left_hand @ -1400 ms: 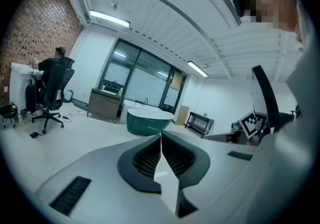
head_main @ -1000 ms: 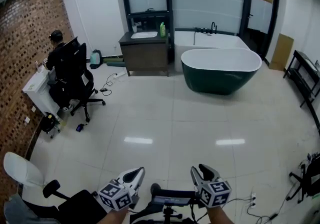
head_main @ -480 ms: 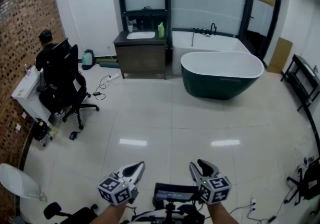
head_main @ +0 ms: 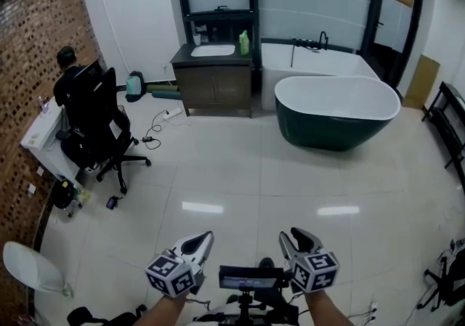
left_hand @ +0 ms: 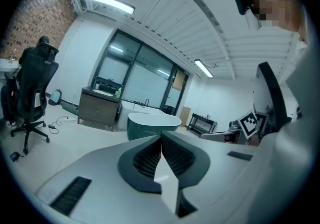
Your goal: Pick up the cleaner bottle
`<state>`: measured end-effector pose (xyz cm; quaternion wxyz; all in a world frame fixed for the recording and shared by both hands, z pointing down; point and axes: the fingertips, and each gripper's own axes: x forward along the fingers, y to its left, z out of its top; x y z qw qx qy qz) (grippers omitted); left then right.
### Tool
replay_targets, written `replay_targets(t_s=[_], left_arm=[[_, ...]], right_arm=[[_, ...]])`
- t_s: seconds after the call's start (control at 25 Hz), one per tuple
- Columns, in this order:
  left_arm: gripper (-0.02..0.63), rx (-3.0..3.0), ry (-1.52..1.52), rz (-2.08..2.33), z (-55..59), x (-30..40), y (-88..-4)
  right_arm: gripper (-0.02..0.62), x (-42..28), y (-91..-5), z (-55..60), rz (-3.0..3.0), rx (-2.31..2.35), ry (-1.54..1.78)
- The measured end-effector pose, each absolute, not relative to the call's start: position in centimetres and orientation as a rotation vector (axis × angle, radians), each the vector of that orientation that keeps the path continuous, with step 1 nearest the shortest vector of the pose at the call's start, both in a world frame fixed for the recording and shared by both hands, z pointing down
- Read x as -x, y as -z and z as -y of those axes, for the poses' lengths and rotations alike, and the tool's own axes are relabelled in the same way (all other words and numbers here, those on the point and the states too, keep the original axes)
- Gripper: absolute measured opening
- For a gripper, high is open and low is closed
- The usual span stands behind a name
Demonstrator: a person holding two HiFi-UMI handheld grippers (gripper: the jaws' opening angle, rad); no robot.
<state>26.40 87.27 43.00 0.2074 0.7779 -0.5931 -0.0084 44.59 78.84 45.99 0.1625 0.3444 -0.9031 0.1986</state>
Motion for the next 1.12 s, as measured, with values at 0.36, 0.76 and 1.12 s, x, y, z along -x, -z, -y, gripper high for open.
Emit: replay_targets(t_s=[0.36,0.76,1.12], left_arm=[[0.002,-2.171,0.087,1.691,-74.6,-25.9,-41.2],[0.002,-2.136,0.073,1.689,-65.1,-28.2,-41.3],[0.002,-2.144,0.06,1.663,-59.2,-25.2,-42.6]], right_arm=[[0.149,-42.2,-44.3,-65.1,2.626,-0.899,-0.541],[0.149,-43.6,-44.5,-56.3,2.632,-0.854,-0.575],[0.149,-40.5,-46.1,-51.4,2.598,-0.839,-0.593]])
